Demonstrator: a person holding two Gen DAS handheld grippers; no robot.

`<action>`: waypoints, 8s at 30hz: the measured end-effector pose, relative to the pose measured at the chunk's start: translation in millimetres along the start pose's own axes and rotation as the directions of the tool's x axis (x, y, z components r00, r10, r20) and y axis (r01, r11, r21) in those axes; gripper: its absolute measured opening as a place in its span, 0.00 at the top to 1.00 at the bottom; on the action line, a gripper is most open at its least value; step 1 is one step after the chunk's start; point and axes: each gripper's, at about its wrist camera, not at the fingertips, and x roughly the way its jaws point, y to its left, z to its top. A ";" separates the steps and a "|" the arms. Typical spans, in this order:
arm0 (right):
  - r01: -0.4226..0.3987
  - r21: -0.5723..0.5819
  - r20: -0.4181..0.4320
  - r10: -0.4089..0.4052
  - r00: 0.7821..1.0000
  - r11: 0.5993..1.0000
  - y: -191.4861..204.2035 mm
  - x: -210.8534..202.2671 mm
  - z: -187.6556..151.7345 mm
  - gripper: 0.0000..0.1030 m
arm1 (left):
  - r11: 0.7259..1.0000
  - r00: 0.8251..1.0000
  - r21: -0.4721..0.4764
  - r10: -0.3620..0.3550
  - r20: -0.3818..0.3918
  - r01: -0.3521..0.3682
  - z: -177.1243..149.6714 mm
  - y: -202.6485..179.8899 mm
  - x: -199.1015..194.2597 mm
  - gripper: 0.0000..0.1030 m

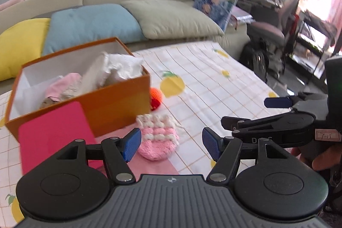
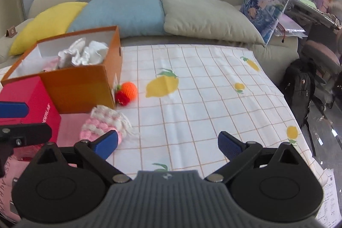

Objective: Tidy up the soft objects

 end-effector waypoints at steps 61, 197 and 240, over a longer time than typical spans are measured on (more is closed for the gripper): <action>-0.302 -0.635 -0.033 0.365 0.930 0.711 23.0 119.5 27.4 0.21 | 0.970 0.910 -0.097 0.172 -0.376 -0.224 39.4 25.7 125.7 0.66; -0.073 -0.138 0.157 0.095 0.983 0.988 89.1 -108.7 -9.2 0.03 | 0.859 0.873 -0.279 0.474 0.117 -0.429 -48.8 39.3 -115.0 0.17; -0.049 -0.077 0.141 0.059 0.988 0.996 78.2 -97.3 -23.6 0.03 | 0.906 0.908 -0.167 0.408 0.099 -0.389 -54.3 24.9 -96.5 0.11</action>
